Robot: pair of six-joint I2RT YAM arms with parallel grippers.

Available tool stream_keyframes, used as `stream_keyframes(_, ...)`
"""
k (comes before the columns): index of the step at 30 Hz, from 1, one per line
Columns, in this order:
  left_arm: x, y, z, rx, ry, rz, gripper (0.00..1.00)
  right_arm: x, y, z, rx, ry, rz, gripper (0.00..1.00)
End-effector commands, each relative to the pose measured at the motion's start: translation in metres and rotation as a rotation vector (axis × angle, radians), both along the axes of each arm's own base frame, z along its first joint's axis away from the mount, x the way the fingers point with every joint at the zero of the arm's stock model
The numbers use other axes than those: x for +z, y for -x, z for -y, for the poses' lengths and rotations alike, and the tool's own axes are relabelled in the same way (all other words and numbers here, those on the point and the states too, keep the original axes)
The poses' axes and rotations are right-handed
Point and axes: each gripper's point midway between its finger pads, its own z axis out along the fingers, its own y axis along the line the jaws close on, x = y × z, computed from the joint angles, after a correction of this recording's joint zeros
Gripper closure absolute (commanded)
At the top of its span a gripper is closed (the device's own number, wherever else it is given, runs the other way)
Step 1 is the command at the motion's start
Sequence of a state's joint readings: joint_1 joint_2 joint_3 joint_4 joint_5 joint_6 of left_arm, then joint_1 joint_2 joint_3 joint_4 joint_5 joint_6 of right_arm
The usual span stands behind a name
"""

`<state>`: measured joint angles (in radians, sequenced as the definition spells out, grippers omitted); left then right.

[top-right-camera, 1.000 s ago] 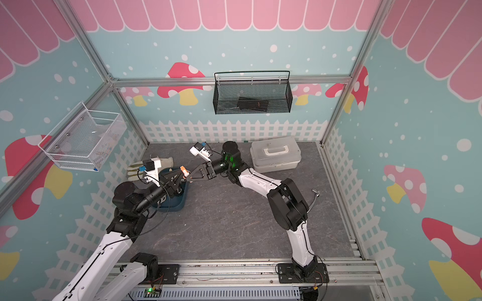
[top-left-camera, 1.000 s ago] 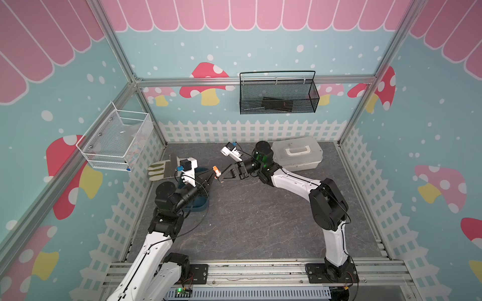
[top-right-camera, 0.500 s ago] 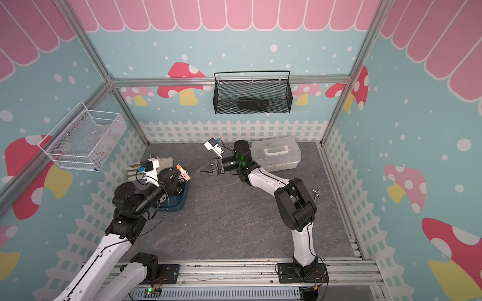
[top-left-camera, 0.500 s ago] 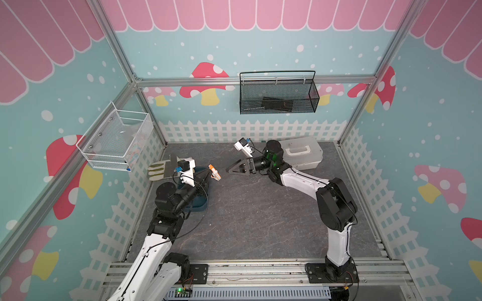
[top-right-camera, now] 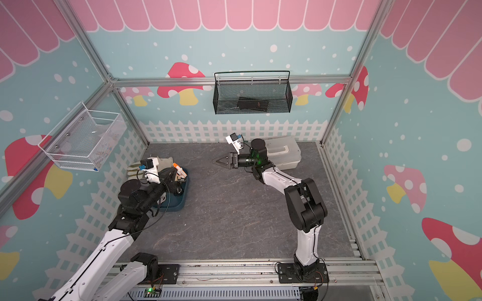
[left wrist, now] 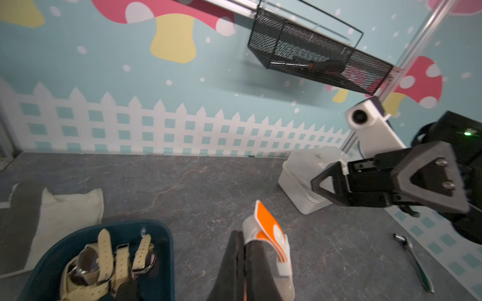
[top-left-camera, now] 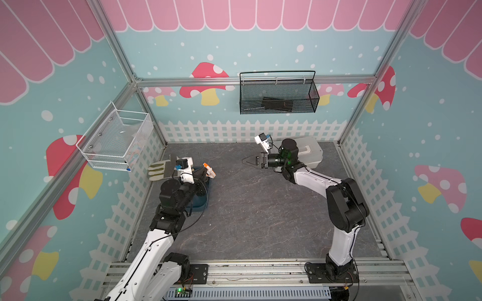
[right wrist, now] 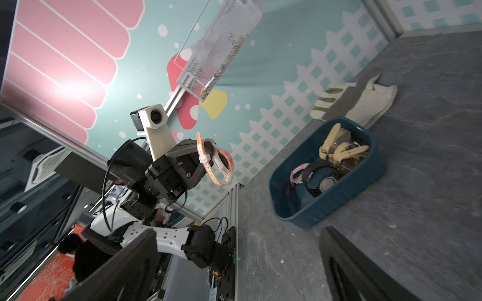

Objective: Put the watch into the storage box
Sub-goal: Place the watch in the storage box.

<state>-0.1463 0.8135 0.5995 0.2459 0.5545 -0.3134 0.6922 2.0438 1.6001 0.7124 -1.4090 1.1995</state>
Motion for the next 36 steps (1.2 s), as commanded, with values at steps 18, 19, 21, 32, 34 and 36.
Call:
stream_keyframes(18, 0.025, 0.012, 0.001, -0.001, -0.017, 0.107, 1.0, -0.013, -0.003, -0.004, -0.046, 0.006, -0.011, 0.74)
stream_keyframes(19, 0.025, 0.012, 0.001, -0.002, -0.018, 0.107, 1.0, -0.013, -0.004, -0.003, -0.057, 0.005, -0.01, 0.69)
stream_keyframes(21, 0.024, 0.011, 0.001, 0.005, -0.024, 0.1, 1.0, -0.015, -0.007, -0.002, -0.072, 0.003, -0.007, 0.54)
stream_keyframes(32, 0.0, -0.011, -0.029, 0.218, -0.077, 0.01, 1.0, -0.001, -0.065, 0.046, -0.343, -0.039, 0.051, 0.09)
stream_keyframes(34, -0.006, -0.019, -0.039, 0.286, -0.085, -0.015, 1.0, -0.007, -0.083, 0.061, -0.426, -0.031, 0.044, 0.08)
stream_keyframes(36, -0.015, -0.029, -0.051, 0.365, -0.101, -0.055, 1.0, -0.013, -0.098, 0.077, -0.504, -0.026, 0.058, 0.07)
